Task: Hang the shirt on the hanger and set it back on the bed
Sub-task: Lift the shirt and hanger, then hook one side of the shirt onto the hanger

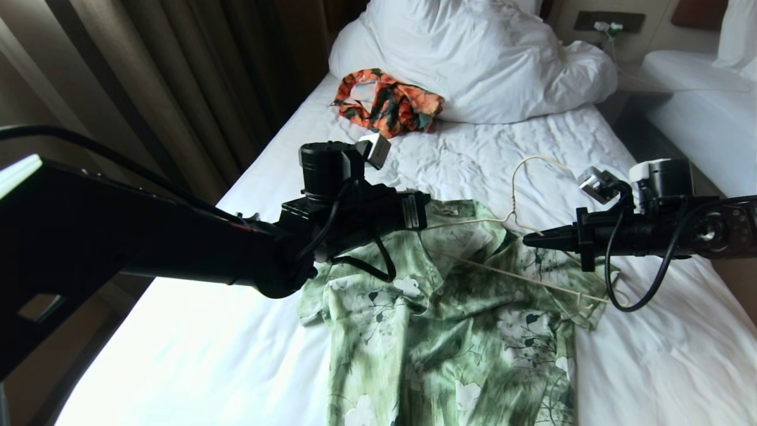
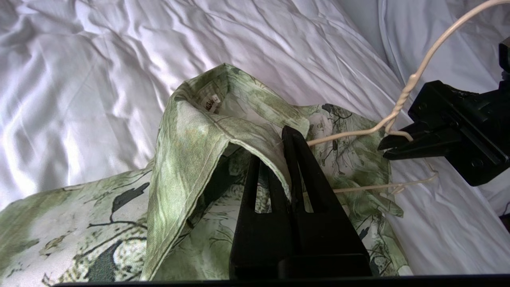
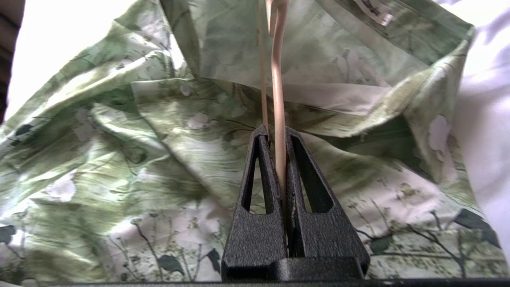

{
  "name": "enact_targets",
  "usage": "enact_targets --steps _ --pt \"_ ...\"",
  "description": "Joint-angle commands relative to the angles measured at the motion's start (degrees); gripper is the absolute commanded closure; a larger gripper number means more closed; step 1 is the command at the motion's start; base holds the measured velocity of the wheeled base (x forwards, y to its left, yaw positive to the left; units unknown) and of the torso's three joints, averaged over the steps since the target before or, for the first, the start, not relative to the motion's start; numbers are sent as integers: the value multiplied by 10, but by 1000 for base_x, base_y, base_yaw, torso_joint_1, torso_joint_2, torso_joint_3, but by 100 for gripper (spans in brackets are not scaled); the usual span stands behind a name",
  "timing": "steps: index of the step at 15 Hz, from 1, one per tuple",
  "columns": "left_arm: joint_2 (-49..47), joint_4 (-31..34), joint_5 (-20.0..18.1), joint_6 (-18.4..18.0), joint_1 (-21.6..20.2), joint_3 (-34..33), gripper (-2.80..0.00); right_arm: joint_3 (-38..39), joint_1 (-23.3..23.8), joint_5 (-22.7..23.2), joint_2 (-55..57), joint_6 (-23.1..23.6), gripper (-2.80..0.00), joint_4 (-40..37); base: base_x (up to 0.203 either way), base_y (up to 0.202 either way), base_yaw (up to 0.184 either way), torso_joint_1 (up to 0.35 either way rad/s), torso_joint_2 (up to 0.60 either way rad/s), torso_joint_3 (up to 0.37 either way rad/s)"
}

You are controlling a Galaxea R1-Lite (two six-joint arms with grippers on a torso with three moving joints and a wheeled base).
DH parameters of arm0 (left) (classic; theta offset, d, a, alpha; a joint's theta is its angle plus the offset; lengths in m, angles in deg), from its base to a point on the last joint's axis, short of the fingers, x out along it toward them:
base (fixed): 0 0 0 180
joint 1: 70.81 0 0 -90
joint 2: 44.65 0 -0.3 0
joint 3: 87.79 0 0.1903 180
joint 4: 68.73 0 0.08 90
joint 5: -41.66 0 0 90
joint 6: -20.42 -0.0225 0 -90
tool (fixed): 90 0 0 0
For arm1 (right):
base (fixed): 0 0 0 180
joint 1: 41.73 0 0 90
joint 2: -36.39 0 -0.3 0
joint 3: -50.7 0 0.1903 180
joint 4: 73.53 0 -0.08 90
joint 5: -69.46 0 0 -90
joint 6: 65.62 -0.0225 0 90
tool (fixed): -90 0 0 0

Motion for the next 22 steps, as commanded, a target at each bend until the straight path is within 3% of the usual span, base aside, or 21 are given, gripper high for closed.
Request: enact_targets --steps 1,9,19,22 --pt "3 -3 1 1 -1 5 0 14 -7 5 -24 1 0 1 0 0 0 0 0 0" --pt "30 -3 17 -29 -59 -19 0 56 -5 10 -72 2 0 1 0 0 0 0 0 0" --pt "43 -2 33 -30 -10 -27 0 47 -23 15 -81 -5 0 2 0 0 0 0 0 0" --pt "43 -2 34 -30 15 -22 0 46 -35 15 -70 -58 0 68 0 0 0 0 0 0"
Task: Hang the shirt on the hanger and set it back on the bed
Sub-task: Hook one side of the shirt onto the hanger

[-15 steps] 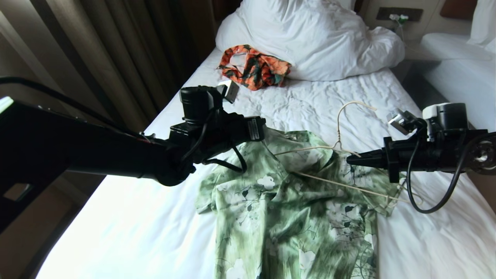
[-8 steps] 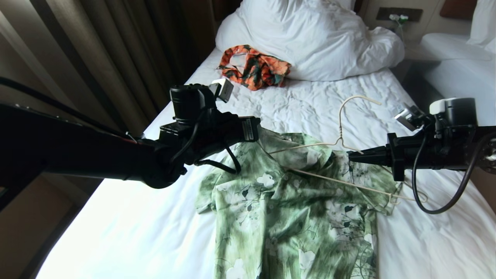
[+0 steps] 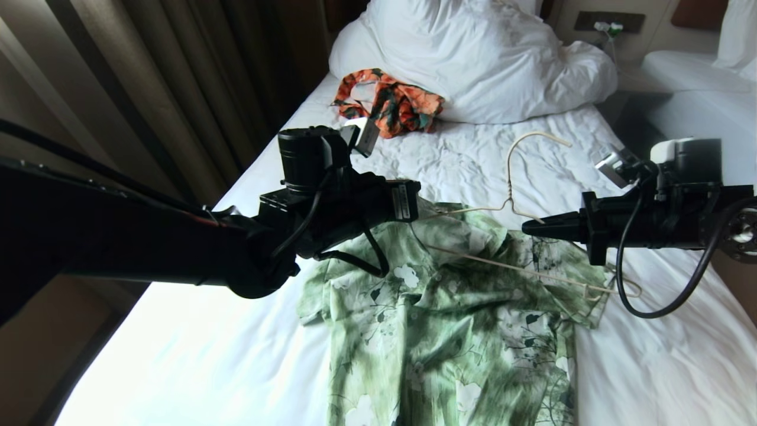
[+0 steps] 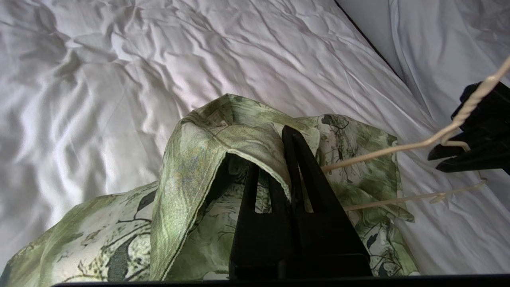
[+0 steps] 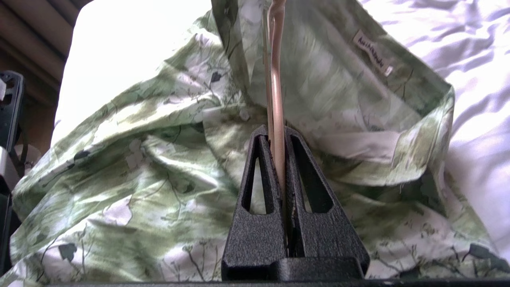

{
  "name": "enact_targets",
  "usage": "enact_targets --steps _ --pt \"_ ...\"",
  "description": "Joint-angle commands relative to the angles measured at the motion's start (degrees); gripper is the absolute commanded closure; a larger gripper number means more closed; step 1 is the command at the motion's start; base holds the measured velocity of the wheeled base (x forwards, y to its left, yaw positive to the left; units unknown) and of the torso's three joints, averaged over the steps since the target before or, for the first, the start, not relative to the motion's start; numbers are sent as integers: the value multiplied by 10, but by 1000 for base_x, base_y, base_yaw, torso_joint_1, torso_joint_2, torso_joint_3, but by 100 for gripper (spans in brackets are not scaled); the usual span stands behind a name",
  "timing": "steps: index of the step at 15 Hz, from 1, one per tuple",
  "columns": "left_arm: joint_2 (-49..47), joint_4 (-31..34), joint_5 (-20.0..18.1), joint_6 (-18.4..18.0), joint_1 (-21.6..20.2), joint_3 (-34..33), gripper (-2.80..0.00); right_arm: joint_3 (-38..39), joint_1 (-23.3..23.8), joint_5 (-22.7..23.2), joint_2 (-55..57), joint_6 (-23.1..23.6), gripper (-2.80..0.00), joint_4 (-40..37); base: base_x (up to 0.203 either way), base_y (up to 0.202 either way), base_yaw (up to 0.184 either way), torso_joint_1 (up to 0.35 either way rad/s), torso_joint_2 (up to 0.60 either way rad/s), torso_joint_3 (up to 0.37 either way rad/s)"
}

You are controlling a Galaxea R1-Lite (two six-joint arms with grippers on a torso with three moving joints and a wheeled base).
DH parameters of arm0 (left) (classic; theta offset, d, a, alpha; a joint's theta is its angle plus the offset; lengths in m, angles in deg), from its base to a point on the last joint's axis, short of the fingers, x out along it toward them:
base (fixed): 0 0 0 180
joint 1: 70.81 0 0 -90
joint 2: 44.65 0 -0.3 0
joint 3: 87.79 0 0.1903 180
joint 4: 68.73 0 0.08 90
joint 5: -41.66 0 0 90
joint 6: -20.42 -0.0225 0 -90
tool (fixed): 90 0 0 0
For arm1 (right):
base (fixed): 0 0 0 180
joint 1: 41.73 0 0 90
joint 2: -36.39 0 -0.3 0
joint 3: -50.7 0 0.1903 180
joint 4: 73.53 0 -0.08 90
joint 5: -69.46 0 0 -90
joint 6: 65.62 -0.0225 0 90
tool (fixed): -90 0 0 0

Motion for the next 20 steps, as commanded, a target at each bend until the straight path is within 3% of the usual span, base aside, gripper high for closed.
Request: enact_targets --steps 1,5,7,10,16,20 --pt "2 -2 1 1 15 0 0 6 -8 3 12 -30 0 47 0 0 0 0 0 0" --pt "0 -3 16 2 45 1 0 33 -41 -15 68 -133 0 232 0 0 0 0 0 0" --pt "-9 -2 16 2 49 23 0 39 -61 -31 84 -172 0 277 0 0 0 0 0 0" --pt "-4 25 16 4 74 42 0 40 -89 -35 90 -184 0 289 0 0 0 0 0 0" --pt "22 46 32 17 153 -2 0 40 -117 -57 98 -250 0 365 0 0 0 0 0 0" --pt "18 46 47 16 201 -4 0 48 -126 -58 106 -255 0 371 0 0 0 0 0 0"
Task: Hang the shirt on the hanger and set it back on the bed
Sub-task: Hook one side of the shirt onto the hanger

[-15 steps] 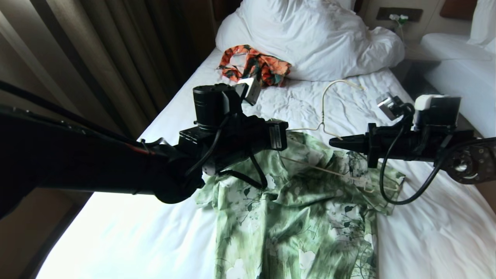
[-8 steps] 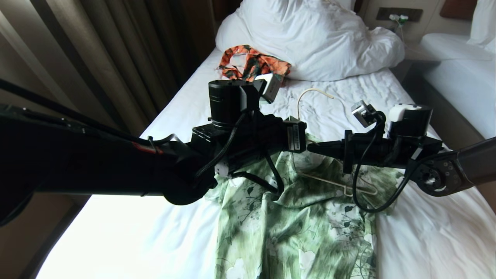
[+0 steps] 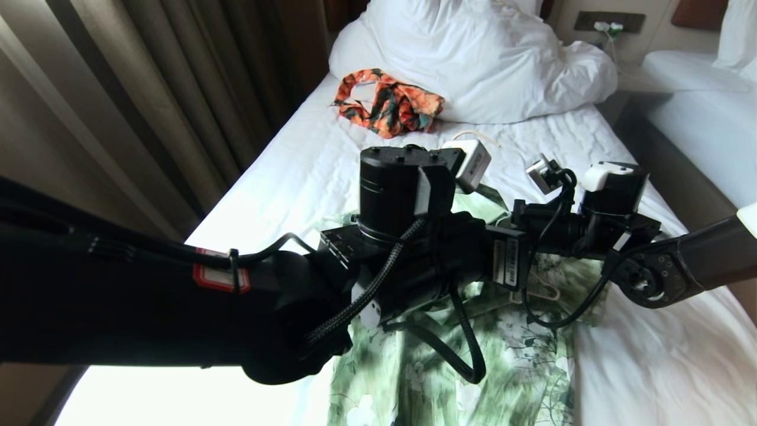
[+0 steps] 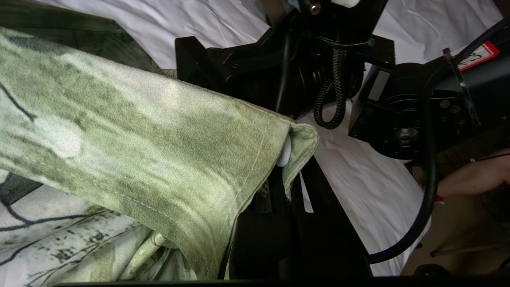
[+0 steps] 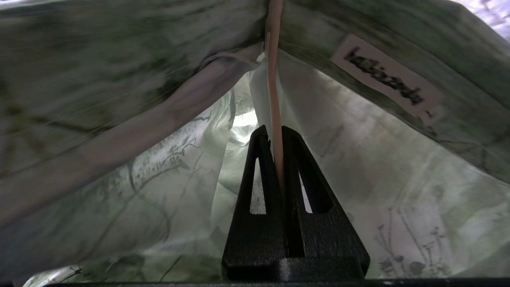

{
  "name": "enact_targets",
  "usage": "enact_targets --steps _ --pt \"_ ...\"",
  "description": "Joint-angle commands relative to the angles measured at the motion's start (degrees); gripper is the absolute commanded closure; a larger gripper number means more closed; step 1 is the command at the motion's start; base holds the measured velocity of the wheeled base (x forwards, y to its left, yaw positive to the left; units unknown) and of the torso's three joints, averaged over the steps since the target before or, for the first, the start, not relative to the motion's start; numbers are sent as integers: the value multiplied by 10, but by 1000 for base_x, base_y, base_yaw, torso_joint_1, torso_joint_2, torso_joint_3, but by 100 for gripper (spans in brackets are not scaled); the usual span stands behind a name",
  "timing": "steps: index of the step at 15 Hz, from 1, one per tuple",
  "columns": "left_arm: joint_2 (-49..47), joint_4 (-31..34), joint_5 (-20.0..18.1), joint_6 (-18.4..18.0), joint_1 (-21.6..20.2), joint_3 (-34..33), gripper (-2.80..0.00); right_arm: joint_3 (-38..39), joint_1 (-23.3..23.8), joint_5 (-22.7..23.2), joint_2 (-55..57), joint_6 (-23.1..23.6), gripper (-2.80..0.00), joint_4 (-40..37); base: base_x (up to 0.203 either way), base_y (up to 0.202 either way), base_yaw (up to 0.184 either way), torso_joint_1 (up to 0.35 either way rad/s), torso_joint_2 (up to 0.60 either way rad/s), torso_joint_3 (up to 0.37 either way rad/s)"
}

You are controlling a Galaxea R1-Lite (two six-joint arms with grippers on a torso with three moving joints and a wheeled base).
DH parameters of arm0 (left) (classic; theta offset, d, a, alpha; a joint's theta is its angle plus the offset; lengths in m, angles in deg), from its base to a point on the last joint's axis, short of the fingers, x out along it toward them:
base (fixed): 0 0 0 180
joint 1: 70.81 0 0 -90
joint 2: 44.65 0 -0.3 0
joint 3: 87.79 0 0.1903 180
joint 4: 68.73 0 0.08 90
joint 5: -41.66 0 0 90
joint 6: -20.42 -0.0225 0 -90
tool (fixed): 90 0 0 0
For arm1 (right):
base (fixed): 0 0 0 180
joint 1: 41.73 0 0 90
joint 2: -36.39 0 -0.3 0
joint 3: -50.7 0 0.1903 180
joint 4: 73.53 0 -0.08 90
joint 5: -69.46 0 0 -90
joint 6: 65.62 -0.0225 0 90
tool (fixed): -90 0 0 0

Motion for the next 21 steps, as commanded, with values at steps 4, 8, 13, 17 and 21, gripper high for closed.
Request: enact_targets --steps 4,8,13,17,21 --pt "-2 -1 2 -3 1 -1 0 3 -6 3 3 0 0 3 0 0 0 0 0 0" --pt "7 -1 3 -19 -14 -9 -280 3 -7 3 4 -1 0 3 0 0 0 0 0 0" --pt "50 106 82 -4 32 -40 -280 -4 -4 1 5 -2 0 4 0 0 0 0 0 0" --pt "96 182 144 33 65 -39 -280 -1 -6 -1 14 -2 0 44 0 0 0 0 0 0" --pt "174 187 153 67 49 -141 0 5 -34 -13 -2 -23 0 53 0 0 0 0 0 0"
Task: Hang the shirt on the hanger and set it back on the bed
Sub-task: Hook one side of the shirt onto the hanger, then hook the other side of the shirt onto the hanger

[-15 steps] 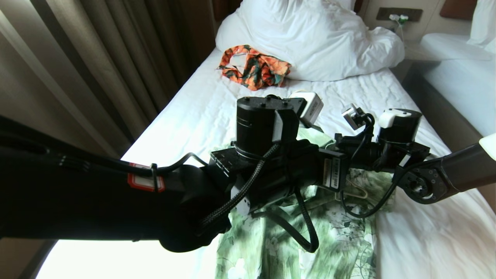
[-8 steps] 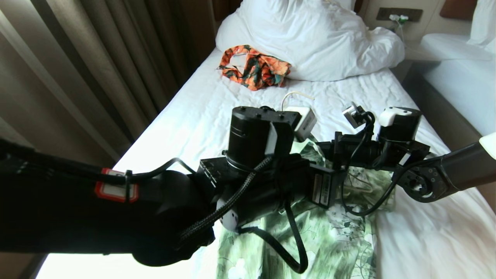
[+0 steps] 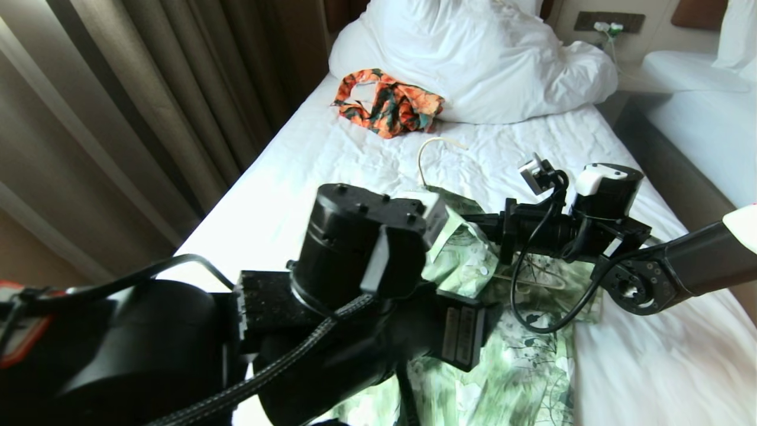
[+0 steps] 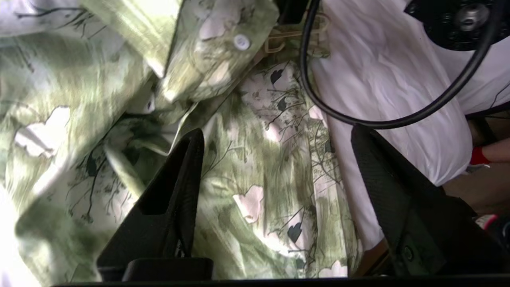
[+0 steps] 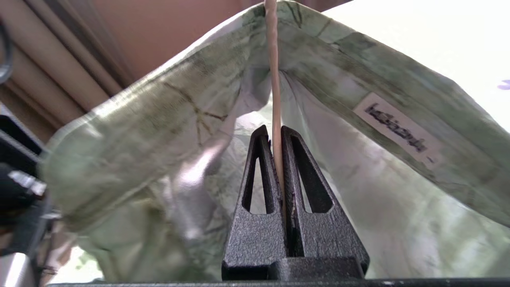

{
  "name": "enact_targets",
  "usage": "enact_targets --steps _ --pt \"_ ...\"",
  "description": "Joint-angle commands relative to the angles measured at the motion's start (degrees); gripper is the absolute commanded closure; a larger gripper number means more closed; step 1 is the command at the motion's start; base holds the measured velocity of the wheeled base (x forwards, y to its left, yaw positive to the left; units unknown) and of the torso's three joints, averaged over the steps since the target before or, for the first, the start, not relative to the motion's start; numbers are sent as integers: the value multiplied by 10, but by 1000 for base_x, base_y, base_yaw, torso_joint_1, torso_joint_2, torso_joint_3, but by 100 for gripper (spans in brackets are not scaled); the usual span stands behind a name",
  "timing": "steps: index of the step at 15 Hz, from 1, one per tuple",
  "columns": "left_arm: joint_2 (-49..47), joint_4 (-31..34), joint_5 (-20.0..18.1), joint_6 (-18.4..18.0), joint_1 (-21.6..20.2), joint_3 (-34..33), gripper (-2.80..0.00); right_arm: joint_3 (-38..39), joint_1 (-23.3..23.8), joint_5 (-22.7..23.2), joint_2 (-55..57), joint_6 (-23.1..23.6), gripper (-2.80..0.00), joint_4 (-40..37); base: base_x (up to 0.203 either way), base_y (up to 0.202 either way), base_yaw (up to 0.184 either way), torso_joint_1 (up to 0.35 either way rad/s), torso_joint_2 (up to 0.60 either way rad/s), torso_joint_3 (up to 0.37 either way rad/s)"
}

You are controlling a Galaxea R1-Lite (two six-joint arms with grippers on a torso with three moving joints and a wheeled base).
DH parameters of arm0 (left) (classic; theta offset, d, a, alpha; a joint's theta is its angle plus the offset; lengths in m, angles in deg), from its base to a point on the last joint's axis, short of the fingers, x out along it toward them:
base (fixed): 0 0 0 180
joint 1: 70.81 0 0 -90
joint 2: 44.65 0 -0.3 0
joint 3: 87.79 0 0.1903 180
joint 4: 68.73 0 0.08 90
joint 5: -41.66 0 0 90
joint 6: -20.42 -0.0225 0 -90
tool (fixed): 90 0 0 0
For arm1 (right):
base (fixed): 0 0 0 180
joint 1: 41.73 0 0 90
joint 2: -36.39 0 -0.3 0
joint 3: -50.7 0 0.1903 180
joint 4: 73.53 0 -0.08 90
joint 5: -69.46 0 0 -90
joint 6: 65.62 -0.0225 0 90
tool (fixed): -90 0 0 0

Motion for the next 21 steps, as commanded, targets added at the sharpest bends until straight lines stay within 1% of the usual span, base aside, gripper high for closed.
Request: enact_targets --steps 1,3,4,6,8,10,12,14,15,16,17,20,21 --pt "70 -1 3 2 -11 -45 0 1 -15 2 -10 -13 0 4 0 0 0 0 0 0" --pt "137 2 4 0 -42 -79 0 1 -37 -7 -11 -29 0 17 0 0 0 0 0 0" --pt "174 7 3 -4 -68 -95 0 2 -49 -12 -12 -41 0 28 0 0 0 0 0 0" --pt "246 35 0 -14 -133 -120 0 2 -74 -35 -21 -70 0 49 0 0 0 0 0 0" --pt "312 84 -19 -20 -204 -132 0 2 -97 -56 -33 -95 0 57 0 0 0 0 0 0" --pt "375 132 -49 -38 -253 -133 0 13 -131 -73 -48 -101 0 57 0 0 0 0 0 0" --pt "421 160 -61 -56 -271 -127 0 33 -157 -82 -69 -117 0 57 0 0 0 0 0 0" --pt "446 210 -64 -60 -272 -94 0 48 -172 -83 -88 -142 0 57 0 0 0 0 0 0" --pt "452 226 -71 -60 -272 -79 0 56 -176 -83 -95 -143 0 57 0 0 0 0 0 0" --pt "457 232 -78 -67 -270 -72 0 63 -180 -83 -101 -143 0 56 0 0 0 0 0 0" --pt "458 232 -85 -85 -270 -72 0 71 -184 -83 -107 -143 0 55 0 0 0 0 0 0" --pt "453 232 -113 -92 -270 -73 0 90 -198 -83 -110 -145 0 55 0 0 0 0 0 0" --pt "449 231 -131 -95 -270 -74 0 92 -203 -83 -110 -146 0 55 0 0 0 0 0 0"
